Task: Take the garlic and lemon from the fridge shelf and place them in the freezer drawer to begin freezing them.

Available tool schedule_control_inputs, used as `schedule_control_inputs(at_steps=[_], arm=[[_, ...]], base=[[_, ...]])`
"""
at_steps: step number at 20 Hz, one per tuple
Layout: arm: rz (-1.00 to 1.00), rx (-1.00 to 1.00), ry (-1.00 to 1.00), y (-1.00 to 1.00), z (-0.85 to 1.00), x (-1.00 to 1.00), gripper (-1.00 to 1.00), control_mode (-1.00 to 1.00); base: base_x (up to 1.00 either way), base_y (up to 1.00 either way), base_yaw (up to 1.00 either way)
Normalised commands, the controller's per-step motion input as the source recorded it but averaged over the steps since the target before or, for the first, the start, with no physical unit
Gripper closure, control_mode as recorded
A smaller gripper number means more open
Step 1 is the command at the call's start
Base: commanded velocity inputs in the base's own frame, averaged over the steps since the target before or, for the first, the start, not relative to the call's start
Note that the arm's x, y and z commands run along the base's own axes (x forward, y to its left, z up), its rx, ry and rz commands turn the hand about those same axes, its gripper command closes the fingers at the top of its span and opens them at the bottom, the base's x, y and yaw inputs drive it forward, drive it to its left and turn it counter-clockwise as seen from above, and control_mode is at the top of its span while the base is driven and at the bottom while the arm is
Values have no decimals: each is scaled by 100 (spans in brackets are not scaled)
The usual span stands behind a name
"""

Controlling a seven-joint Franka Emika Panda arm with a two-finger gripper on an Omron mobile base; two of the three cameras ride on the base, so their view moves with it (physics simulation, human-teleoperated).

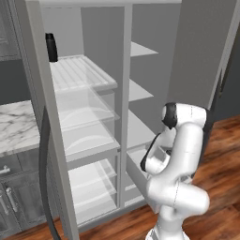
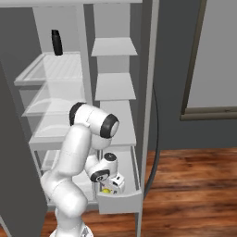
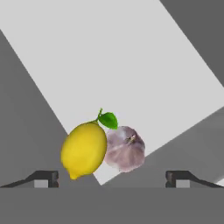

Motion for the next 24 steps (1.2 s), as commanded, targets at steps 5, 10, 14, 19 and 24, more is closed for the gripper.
schedule_control_inputs(at_steps=[5, 10, 14, 19, 24], arm=[[-1, 0, -2, 3, 86, -1, -100, -100], [-3, 0, 0, 0, 80, 0, -100, -100], [-4, 0, 0, 0, 70, -1, -100, -100], [-2, 4, 0, -1, 55, -18, -100, -100], [-4, 2, 0, 0, 58, -20, -100, -100]], base=[[0, 0, 0], [0, 0, 0], [0, 0, 0], [0, 0, 0], [0, 0, 0]])
